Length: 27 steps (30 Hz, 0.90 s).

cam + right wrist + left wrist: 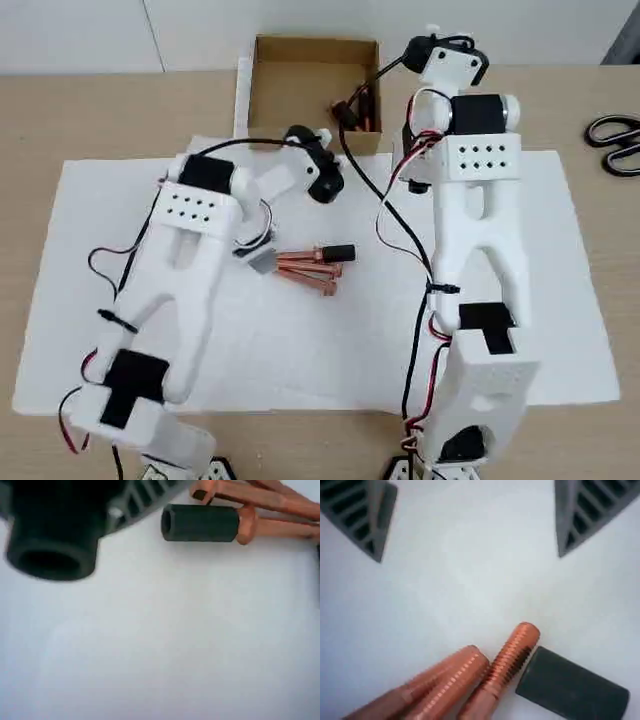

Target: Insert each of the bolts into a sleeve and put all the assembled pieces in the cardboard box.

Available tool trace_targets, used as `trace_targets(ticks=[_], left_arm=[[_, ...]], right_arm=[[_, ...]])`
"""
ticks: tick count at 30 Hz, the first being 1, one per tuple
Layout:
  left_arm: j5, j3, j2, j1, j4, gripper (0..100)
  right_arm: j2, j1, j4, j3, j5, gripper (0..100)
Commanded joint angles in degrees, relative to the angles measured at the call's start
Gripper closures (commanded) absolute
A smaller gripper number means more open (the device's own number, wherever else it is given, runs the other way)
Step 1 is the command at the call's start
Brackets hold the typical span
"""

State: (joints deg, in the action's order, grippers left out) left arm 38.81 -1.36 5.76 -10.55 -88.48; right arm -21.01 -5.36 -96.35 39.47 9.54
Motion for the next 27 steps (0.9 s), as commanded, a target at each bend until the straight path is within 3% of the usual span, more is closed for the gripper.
trace_targets(ticks=[1,7,12,23,27], left_arm=[[0.97,-3.56,0.62,0.09,0.44,79],[0.97,-3.56,2.90,-1.41,2.73,79],[1.05,-3.56,3.34,-4.13,2.20,79],[16.35,-3.82,8.88,-9.93,-0.09,79],[16.88,-3.82,11.87,-10.02,3.08,79]], right_arm=[[4.35,4.62,0.57,0.18,-1.14,99.5],[4.44,12.88,0.40,0.18,-3.52,99.5],[4.44,15.52,0.31,0.18,-5.01,99.5],[4.44,16.22,0.31,0.18,-6.59,99.5],[4.44,16.22,0.31,0.18,-6.59,99.5]])
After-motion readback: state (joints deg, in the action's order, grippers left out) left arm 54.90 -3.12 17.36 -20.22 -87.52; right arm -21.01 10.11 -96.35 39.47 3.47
